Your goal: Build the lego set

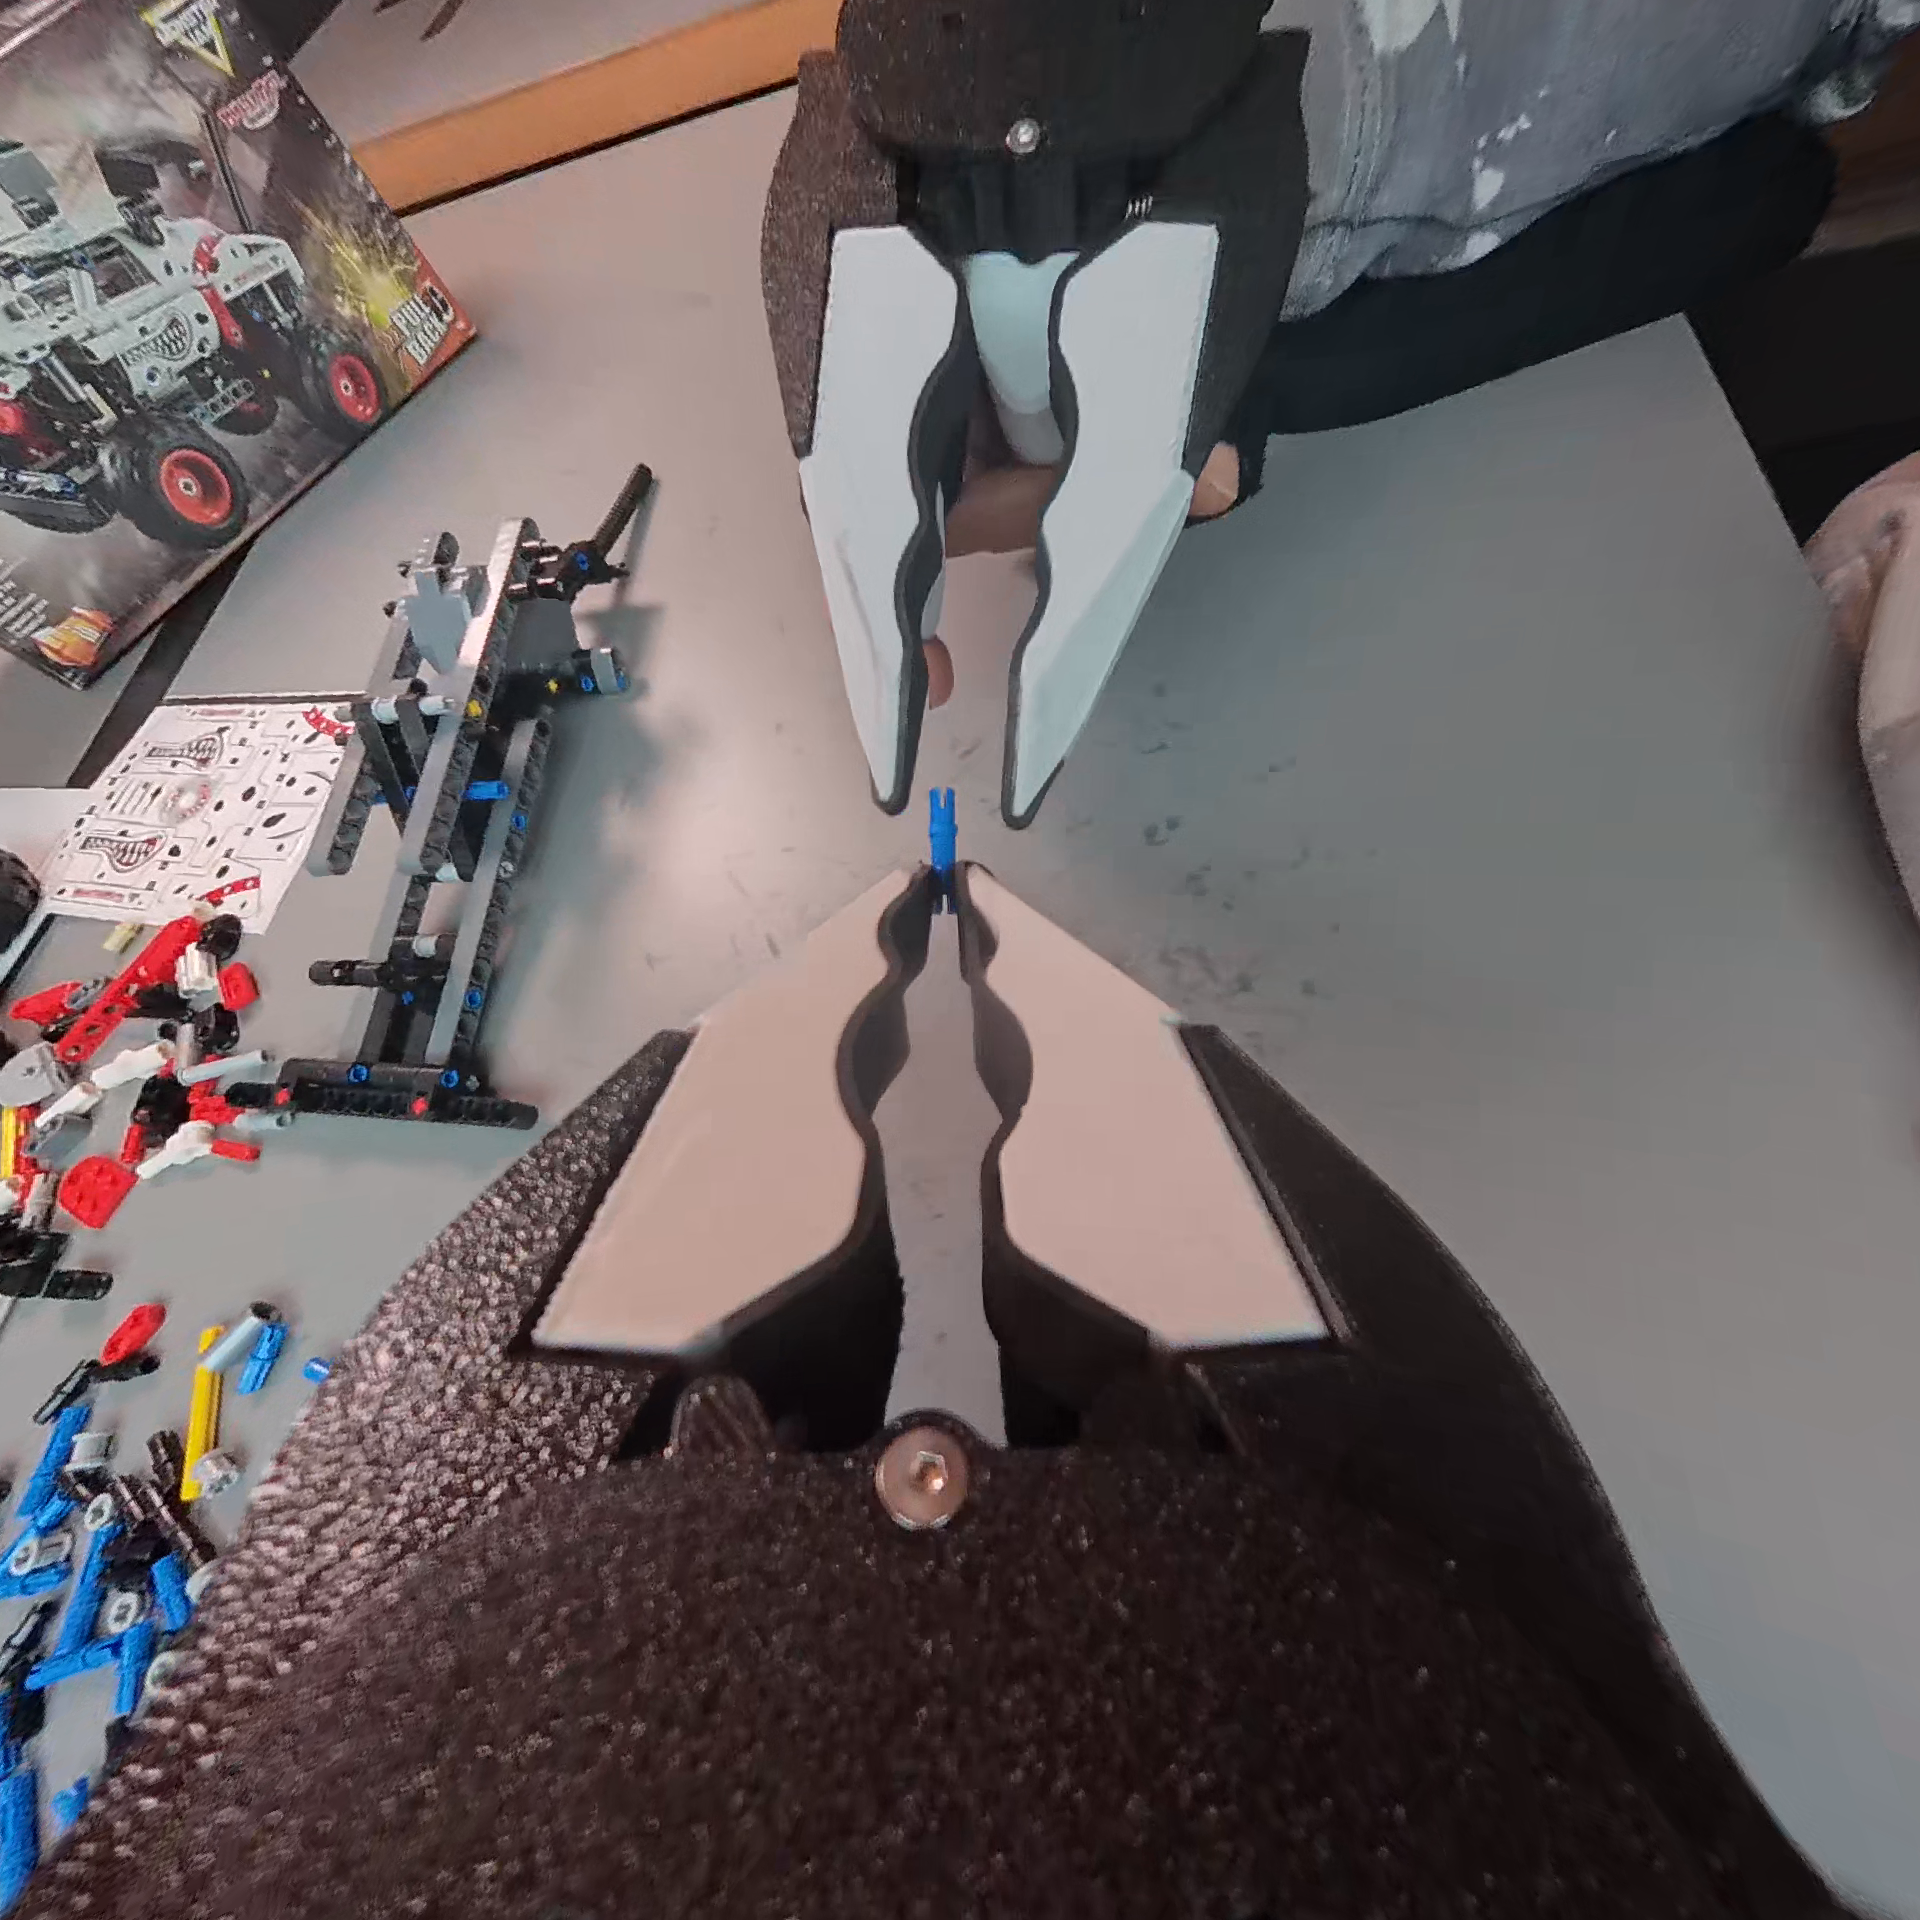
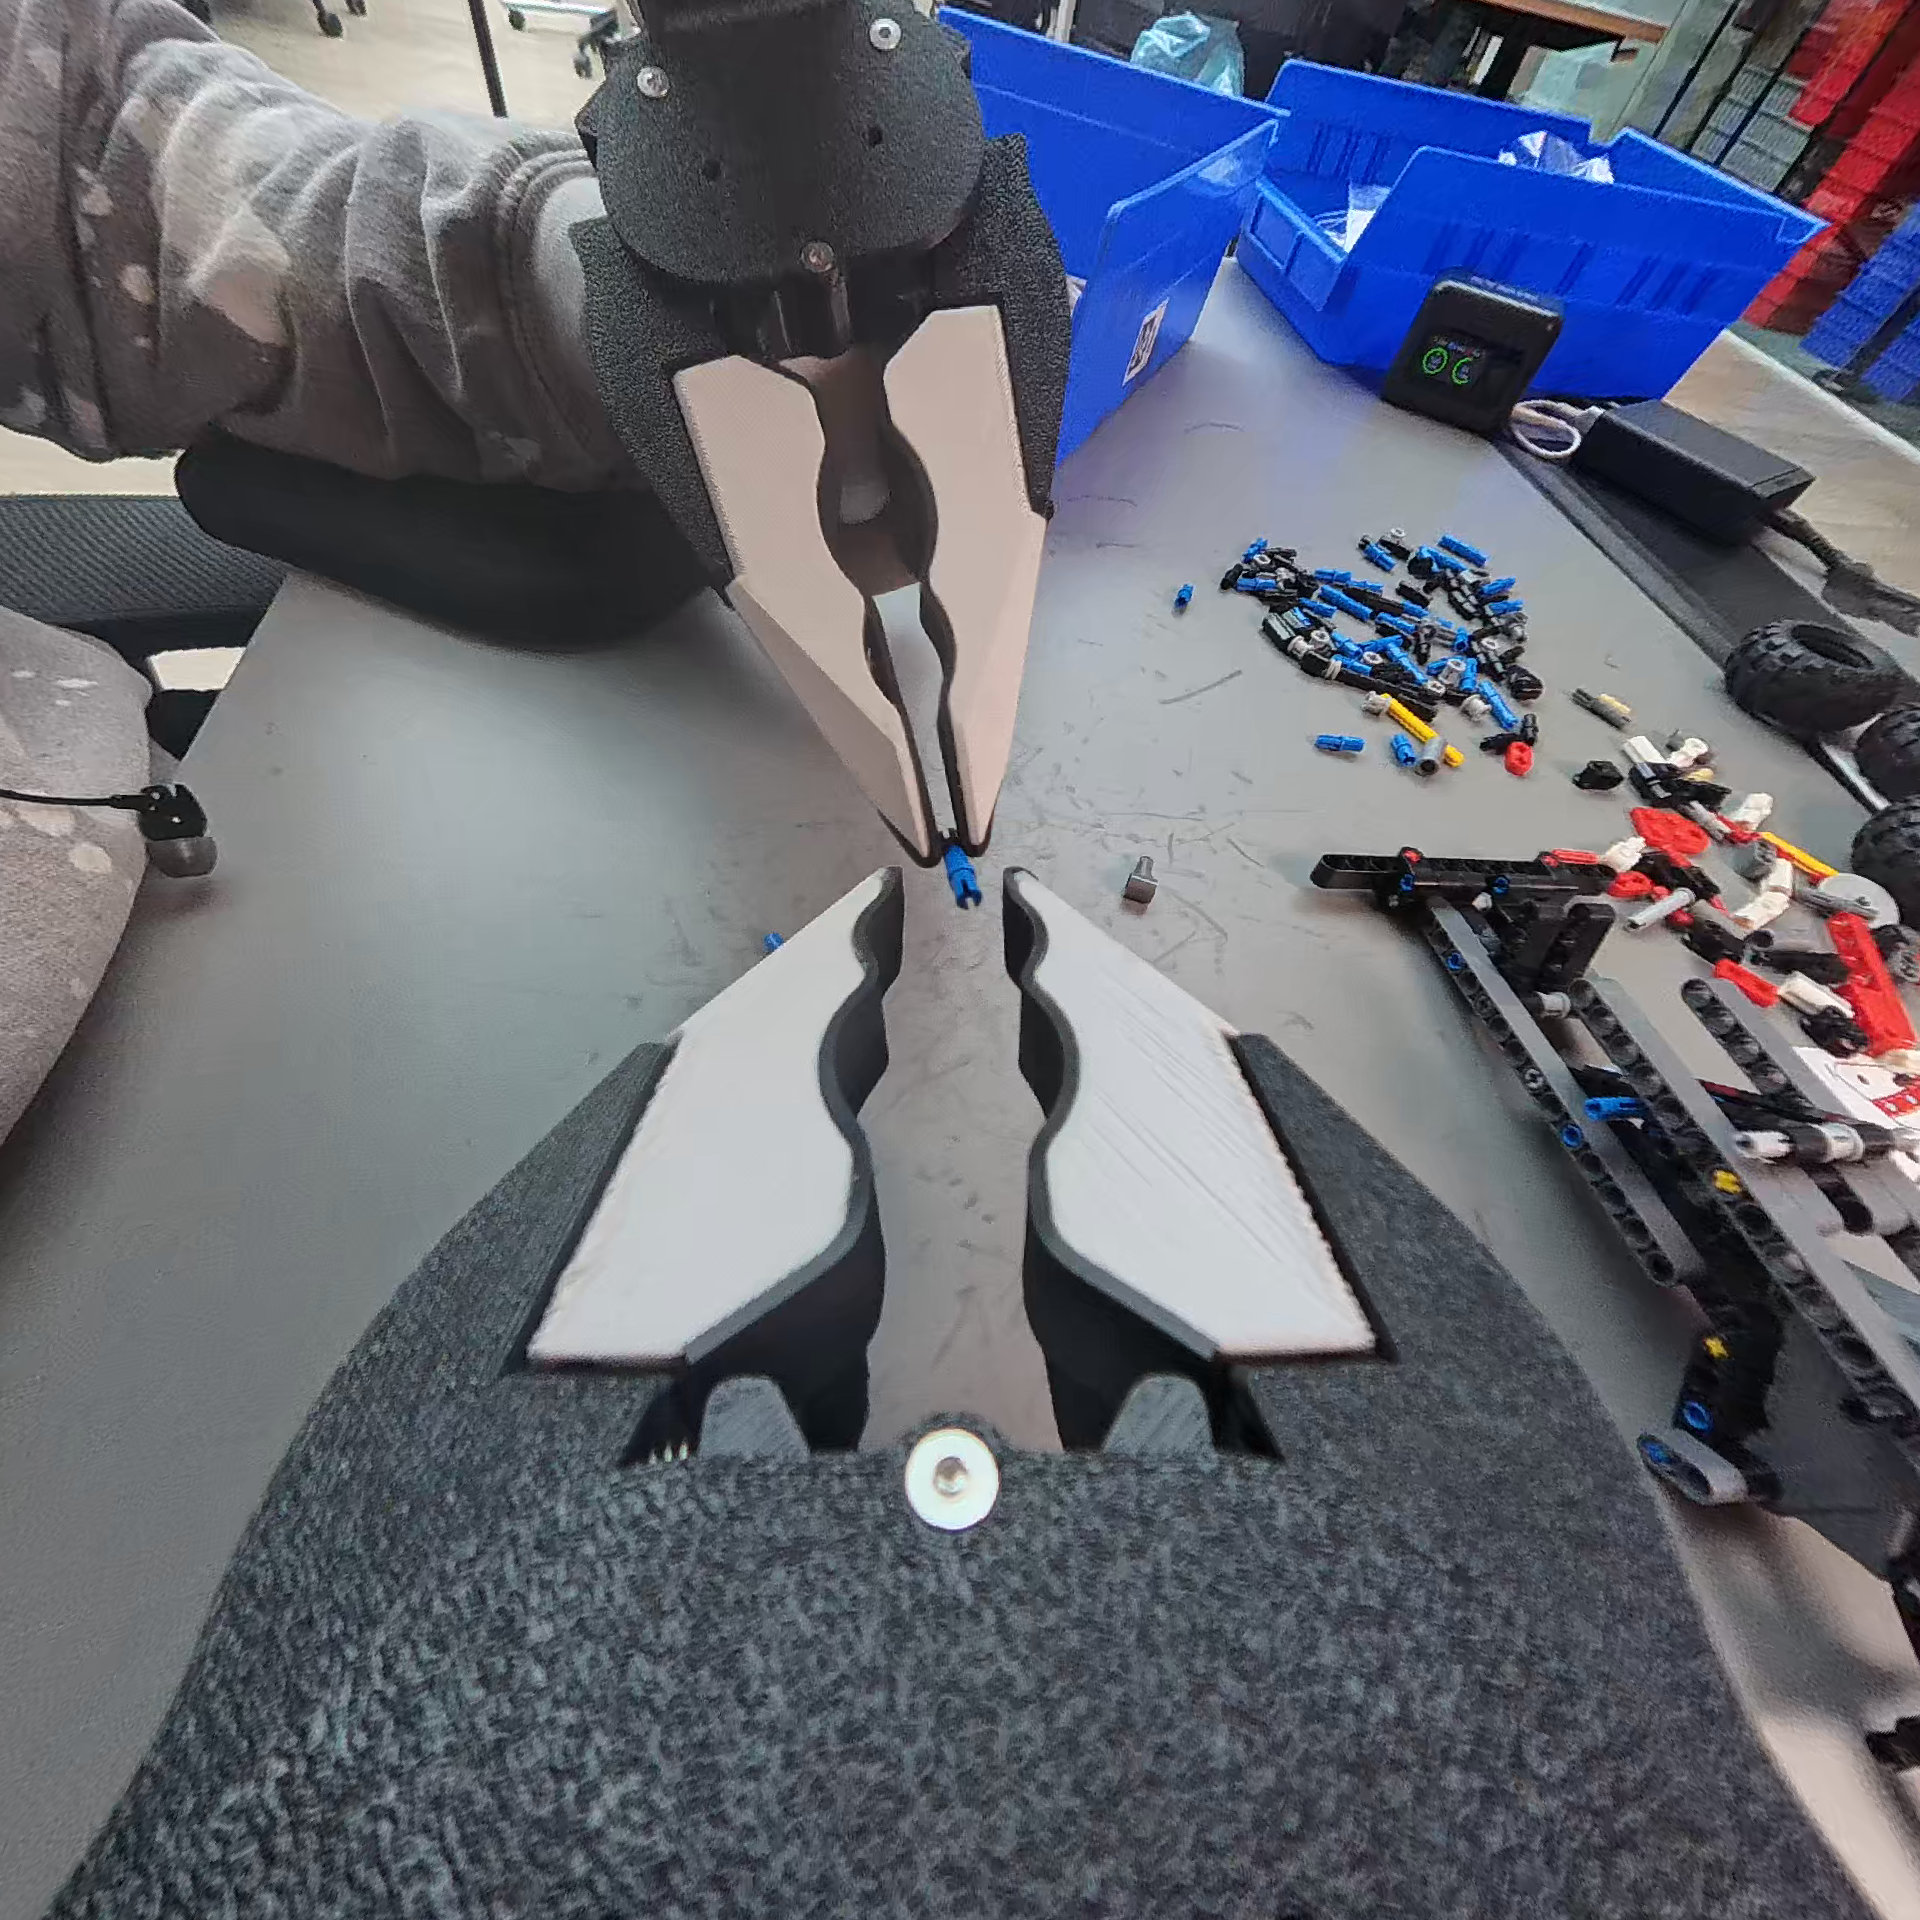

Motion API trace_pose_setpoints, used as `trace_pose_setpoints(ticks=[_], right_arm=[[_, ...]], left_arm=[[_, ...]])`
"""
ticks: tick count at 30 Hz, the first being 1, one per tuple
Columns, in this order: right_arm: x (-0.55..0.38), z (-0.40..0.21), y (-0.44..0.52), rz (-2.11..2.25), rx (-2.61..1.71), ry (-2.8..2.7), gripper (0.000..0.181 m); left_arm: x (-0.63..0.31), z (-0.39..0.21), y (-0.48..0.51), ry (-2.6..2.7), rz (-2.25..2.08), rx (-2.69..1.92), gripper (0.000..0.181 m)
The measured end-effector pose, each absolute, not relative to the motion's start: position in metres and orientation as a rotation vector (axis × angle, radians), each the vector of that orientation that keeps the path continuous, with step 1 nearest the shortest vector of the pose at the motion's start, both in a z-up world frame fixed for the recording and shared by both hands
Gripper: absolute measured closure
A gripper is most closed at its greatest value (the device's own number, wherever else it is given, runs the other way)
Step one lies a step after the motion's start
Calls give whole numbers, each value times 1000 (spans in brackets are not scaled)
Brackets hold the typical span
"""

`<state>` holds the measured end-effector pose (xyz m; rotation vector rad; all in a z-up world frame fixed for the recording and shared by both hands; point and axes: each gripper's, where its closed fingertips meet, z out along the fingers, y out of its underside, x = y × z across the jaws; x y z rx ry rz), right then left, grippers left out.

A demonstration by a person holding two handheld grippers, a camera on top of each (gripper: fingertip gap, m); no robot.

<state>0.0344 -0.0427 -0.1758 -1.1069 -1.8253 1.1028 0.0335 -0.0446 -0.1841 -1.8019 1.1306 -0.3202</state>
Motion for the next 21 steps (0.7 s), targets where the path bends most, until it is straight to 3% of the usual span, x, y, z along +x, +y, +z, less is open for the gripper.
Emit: trace_pose_setpoints(ticks=[3,6,11,14,21], right_arm=[[35,-178,-44,1102,-1102,-1841,163],[35,-176,-47,1121,-1085,-1836,176],[36,-175,-49,1172,-1111,-1842,177],[36,-180,-41,1122,-1175,-1848,177],[34,-188,-18,1055,-1281,-1802,177]], left_arm=[[38,-180,-46,1131,-338,-1779,175],[42,-178,-49,1140,-354,-1759,176],[43,-178,-51,1136,-402,-1761,175],[27,-182,-44,1102,-358,-1813,165],[-42,-232,-12,951,-180,-2131,158]])
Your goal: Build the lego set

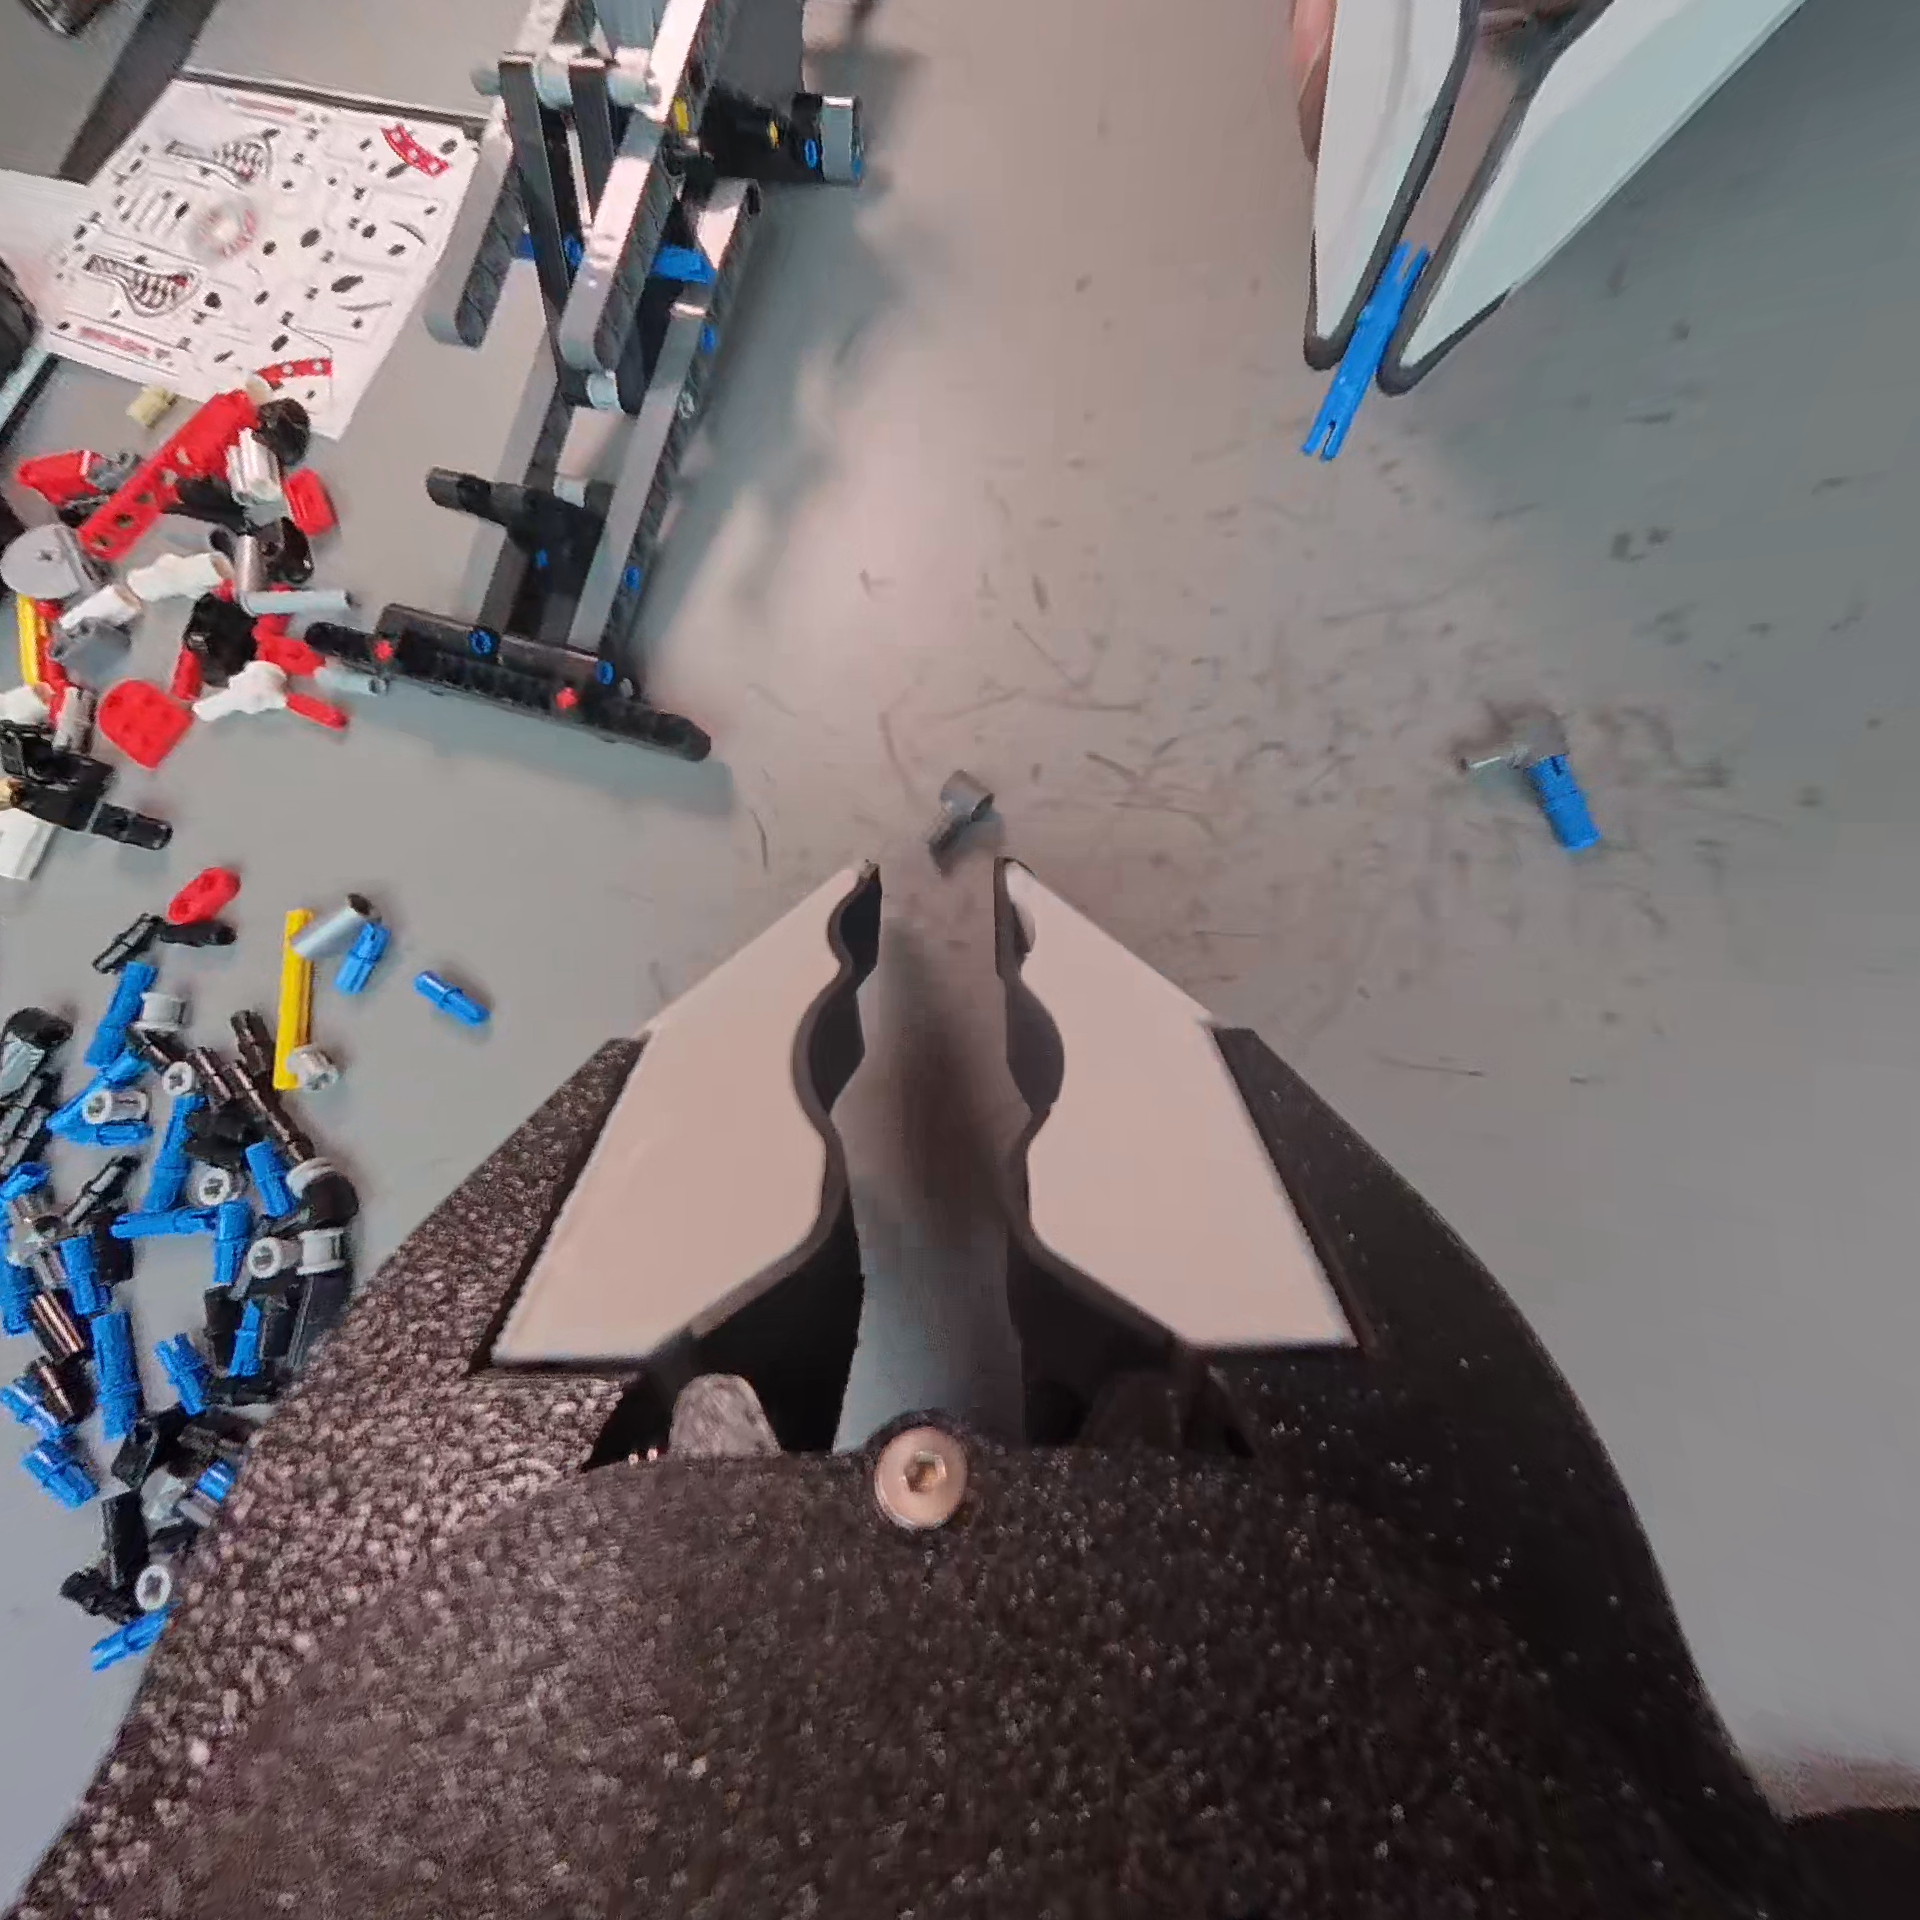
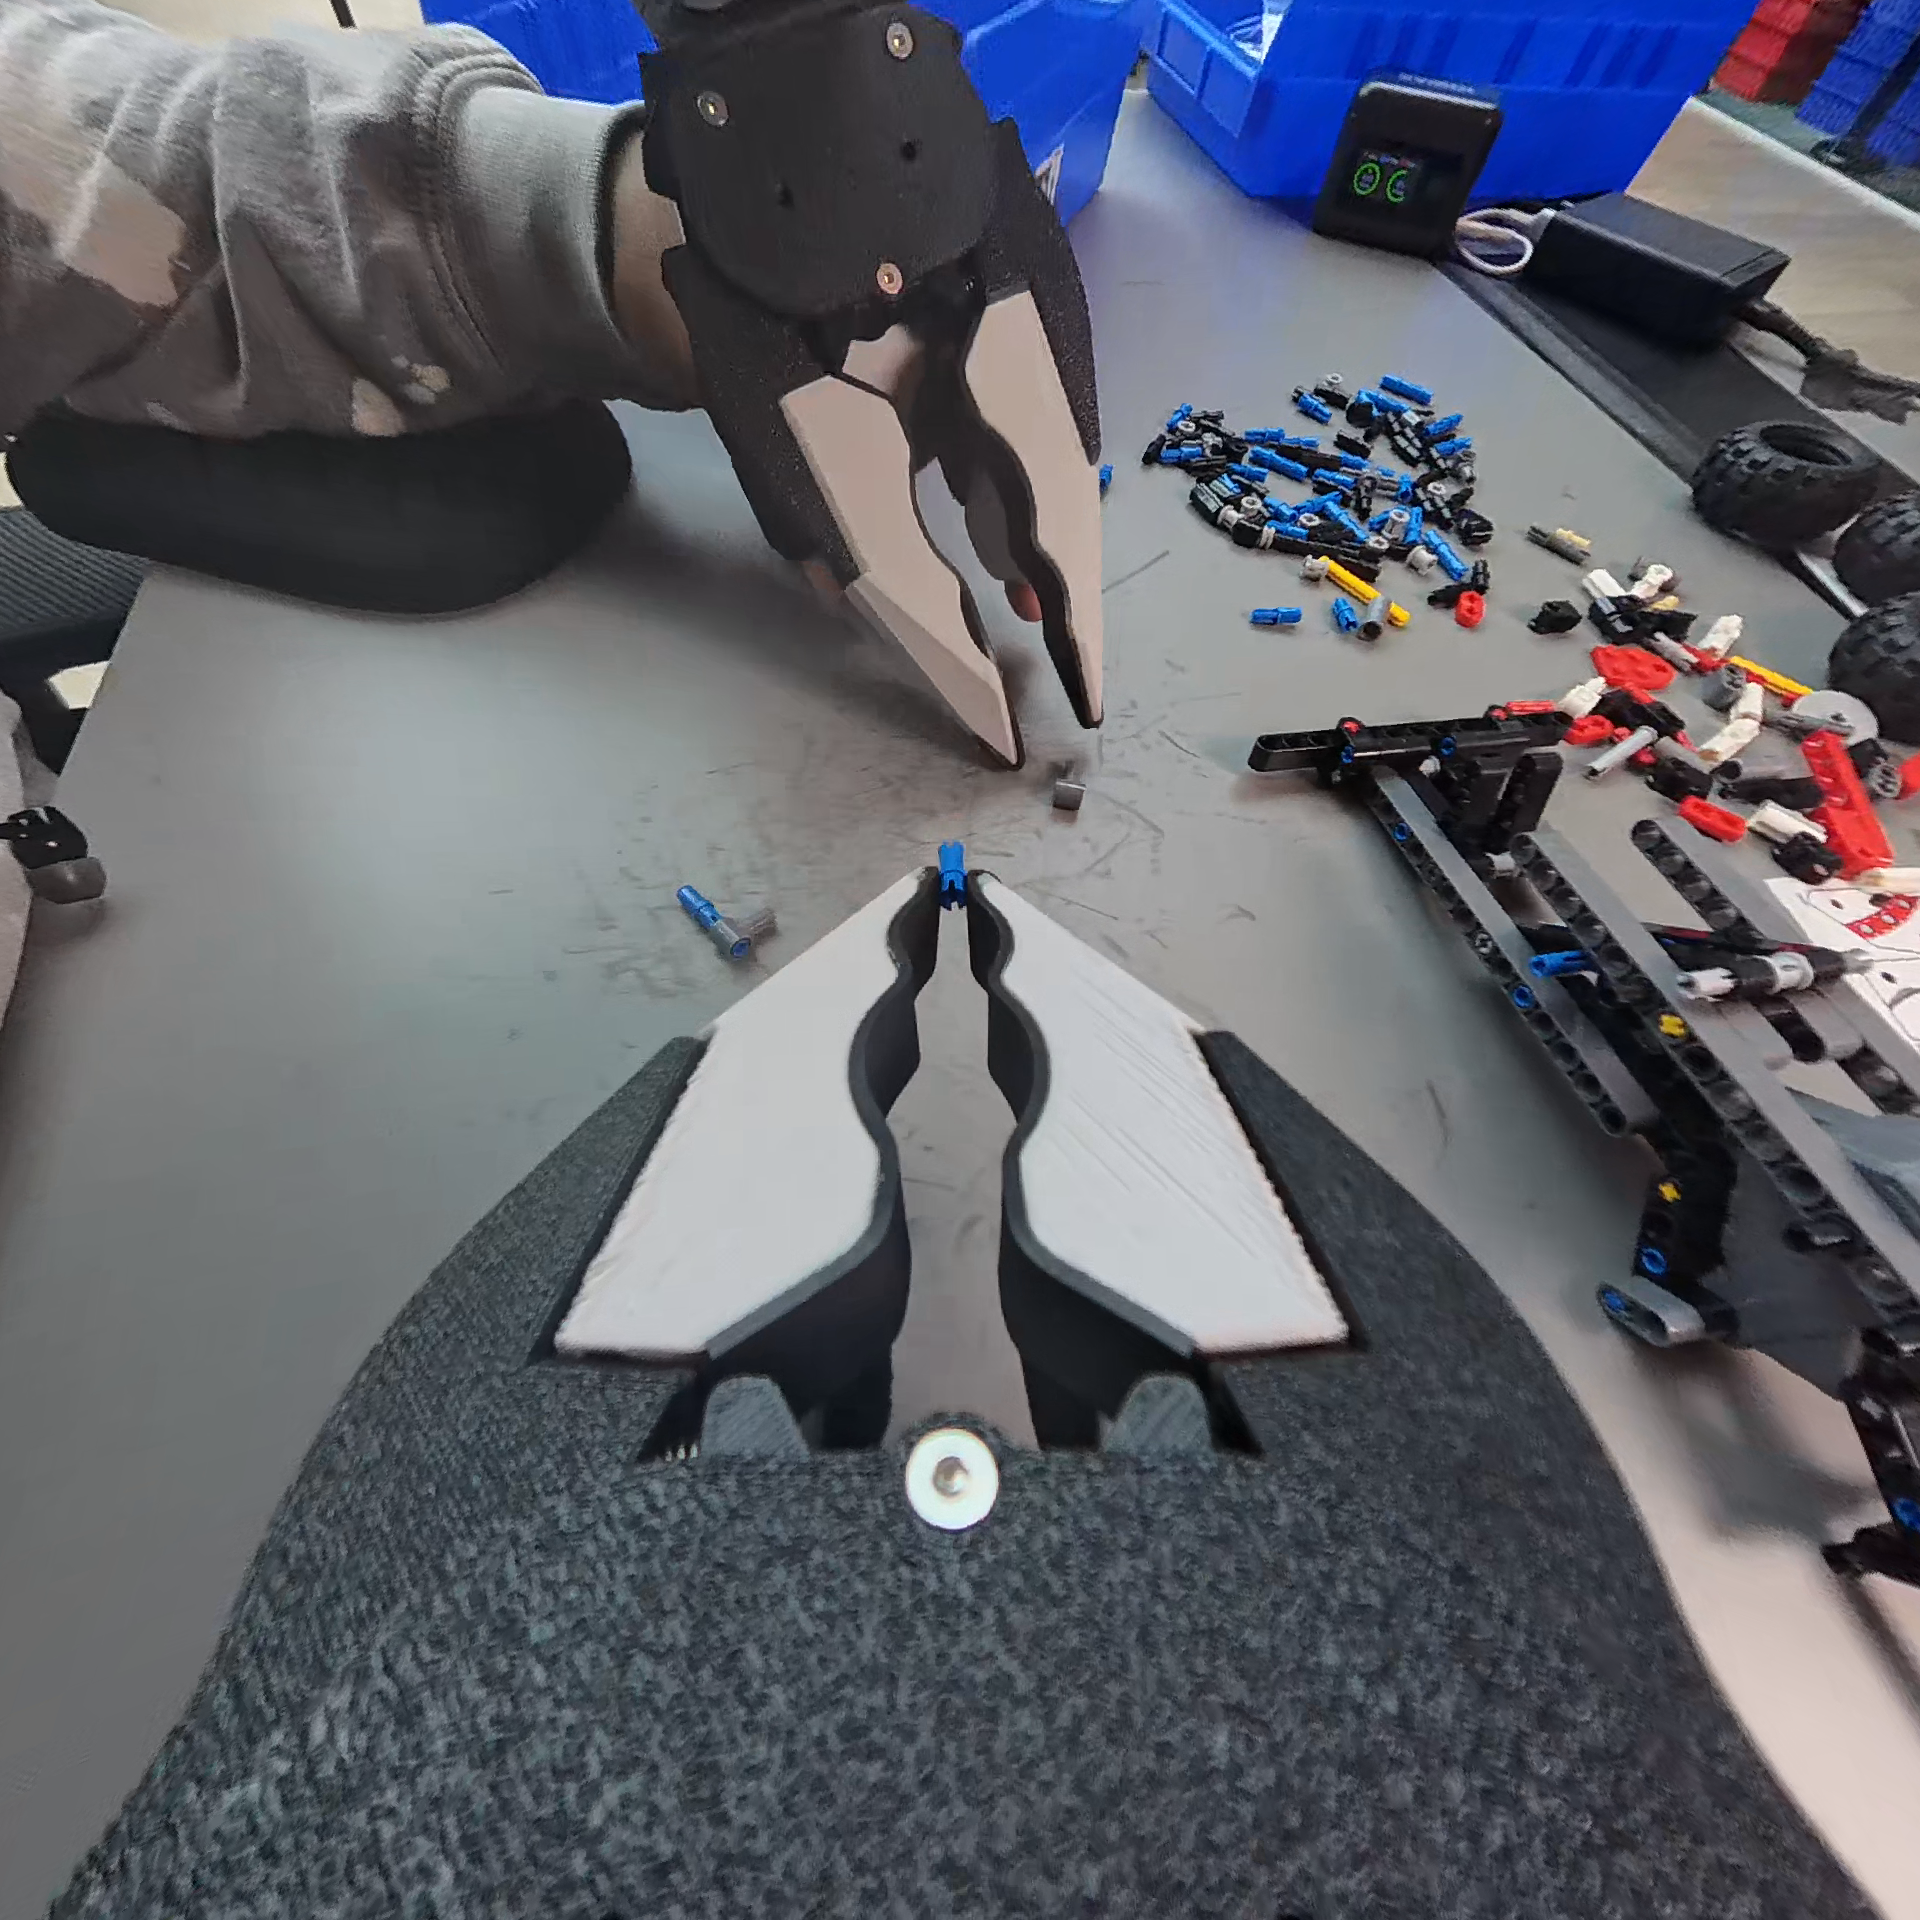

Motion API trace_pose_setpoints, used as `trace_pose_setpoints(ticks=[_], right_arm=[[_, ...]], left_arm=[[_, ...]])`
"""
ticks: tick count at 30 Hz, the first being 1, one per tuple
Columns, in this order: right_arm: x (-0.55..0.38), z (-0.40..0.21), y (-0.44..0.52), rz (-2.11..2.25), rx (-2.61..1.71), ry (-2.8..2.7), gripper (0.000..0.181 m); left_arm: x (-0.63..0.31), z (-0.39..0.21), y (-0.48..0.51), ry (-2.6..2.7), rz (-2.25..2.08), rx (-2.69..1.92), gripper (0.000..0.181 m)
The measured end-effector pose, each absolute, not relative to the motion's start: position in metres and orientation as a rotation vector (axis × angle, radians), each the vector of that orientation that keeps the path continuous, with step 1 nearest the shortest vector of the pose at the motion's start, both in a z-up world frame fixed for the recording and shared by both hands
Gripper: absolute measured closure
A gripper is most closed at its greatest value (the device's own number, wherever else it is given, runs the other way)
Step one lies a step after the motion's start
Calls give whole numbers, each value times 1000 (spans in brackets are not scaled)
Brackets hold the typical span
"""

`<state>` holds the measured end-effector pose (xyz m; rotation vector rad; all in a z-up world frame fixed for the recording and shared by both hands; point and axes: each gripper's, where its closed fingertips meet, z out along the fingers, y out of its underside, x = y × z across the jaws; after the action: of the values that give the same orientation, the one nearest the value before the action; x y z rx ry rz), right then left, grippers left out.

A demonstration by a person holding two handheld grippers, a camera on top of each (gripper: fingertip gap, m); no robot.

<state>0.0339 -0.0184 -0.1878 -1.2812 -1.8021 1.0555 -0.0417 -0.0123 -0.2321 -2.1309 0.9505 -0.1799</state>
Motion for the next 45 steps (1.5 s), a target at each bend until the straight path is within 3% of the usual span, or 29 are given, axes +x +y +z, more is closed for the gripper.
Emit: trace_pose_setpoints(ticks=[12,17,21,35,45], right_arm=[[36,-187,-18,1091,-1279,-1810,177],[38,-188,-18,1078,-1273,-1824,177],[41,-199,-30,964,-1163,-1940,177],[37,-218,-34,808,-1139,-2033,176],[36,-217,-32,824,-1167,-2017,177]], left_arm=[[-29,-237,-4,1030,-457,-2241,175],[9,-218,-33,810,-1110,-2381,176],[24,-224,-50,728,-1295,-2480,176],[19,-233,-45,745,-1192,-2662,175],[-1,-231,-31,777,-968,-2638,164]])
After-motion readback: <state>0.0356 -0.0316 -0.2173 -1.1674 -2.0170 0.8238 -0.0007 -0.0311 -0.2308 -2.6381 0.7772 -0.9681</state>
